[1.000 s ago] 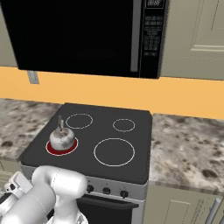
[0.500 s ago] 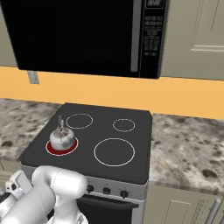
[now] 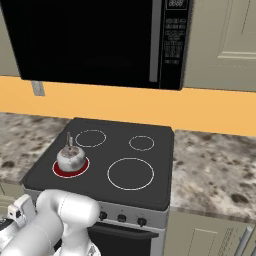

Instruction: The kettle is done boiling. Turn off the stove, then wait for 300 timesteps before moving the kettle to the dining table.

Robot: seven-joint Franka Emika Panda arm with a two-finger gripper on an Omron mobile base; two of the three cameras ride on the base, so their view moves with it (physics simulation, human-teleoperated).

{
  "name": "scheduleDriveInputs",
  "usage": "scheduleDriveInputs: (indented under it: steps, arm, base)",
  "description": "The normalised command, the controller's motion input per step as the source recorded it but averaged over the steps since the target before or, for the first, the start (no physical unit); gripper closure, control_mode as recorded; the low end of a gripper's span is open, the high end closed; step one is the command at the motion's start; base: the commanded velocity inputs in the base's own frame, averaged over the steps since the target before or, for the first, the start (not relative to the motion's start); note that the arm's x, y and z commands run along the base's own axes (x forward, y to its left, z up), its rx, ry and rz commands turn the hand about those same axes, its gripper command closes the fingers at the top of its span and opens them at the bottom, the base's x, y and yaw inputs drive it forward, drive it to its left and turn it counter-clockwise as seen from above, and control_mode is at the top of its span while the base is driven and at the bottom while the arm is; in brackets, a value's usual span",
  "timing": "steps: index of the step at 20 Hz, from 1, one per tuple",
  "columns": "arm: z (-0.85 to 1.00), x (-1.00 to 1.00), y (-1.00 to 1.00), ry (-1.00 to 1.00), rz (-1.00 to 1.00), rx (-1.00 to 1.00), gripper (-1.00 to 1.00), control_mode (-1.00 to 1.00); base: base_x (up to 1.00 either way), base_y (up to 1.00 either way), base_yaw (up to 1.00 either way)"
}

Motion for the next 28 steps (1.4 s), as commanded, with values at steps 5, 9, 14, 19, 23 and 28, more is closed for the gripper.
scheduleDriveInputs:
  steps: [5, 9, 14, 19, 23, 28]
  arm:
    - [-0.15, 0.0, 0.0, -0.01, -0.08, 0.34, 1.0, -1.0]
    - [-0.16, -0.01, 0.0, -0.01, -0.08, 0.34, 1.0, -1.0]
    - [-0.13, -0.04, 0.0, -0.01, -0.07, 0.35, 1.0, -1.0]
    - [-0.08, -0.04, 0.0, -0.02, -0.07, 0.35, 1.0, -1.0]
    - [-0.08, -0.07, 0.0, -0.04, -0.07, 0.35, 1.0, -1.0]
    - [-0.13, -0.13, 0.0, -0.09, -0.07, 0.36, 1.0, -1.0]
  base:
    - [0.0, 0.0, 0.0]
    - [0.0, 0.0, 0.0]
    - [0.0, 0.0, 0.0]
    - [0.0, 0.0, 0.0]
    - [0.0, 0.0, 0.0]
    - [0.0, 0.0, 0.0]
